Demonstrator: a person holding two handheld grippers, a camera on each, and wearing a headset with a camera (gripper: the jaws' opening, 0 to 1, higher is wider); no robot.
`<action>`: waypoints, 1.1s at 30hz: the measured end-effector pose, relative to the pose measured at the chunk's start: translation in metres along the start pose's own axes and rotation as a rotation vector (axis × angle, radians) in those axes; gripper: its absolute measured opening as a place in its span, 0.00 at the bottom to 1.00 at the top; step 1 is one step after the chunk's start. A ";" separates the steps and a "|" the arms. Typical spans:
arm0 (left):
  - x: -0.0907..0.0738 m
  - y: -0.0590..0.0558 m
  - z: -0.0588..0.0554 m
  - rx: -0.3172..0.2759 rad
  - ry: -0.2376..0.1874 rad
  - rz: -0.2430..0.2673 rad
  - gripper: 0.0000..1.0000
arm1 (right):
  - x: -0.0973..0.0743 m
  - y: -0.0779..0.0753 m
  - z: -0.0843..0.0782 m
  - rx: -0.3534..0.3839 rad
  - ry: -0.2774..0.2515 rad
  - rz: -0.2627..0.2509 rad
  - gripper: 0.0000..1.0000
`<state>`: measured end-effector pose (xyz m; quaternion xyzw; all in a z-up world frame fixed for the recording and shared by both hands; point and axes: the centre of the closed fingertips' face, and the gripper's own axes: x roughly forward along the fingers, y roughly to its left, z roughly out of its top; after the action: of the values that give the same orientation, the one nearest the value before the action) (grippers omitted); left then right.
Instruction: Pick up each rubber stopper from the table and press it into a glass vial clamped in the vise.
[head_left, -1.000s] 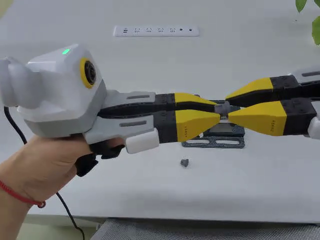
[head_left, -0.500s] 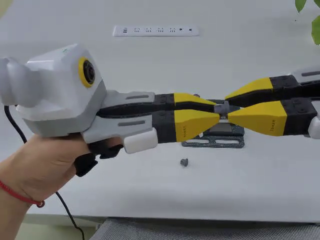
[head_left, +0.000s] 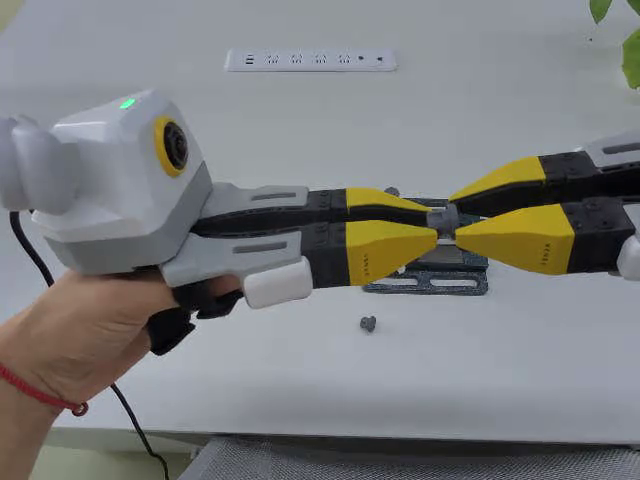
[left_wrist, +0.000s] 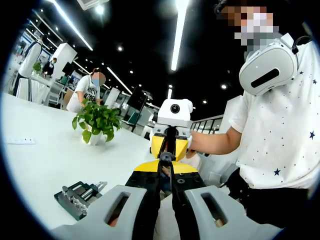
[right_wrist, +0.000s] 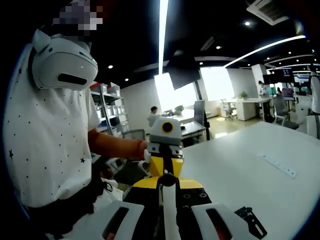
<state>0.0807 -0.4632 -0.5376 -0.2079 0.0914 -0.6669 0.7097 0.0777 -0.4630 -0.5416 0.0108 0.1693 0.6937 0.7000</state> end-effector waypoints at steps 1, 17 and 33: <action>0.000 0.000 0.000 -0.003 -0.001 -0.002 0.03 | 0.000 0.000 0.000 -0.003 0.001 0.002 0.07; -0.002 0.005 0.000 0.021 -0.003 0.017 0.03 | 0.002 -0.004 -0.001 -0.028 0.032 -0.015 0.06; -0.008 0.016 -0.010 0.072 0.035 0.085 0.03 | 0.007 -0.015 -0.008 0.002 0.072 -0.030 0.06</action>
<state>0.0906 -0.4562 -0.5544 -0.1662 0.0886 -0.6424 0.7429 0.0903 -0.4584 -0.5544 -0.0163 0.1951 0.6828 0.7038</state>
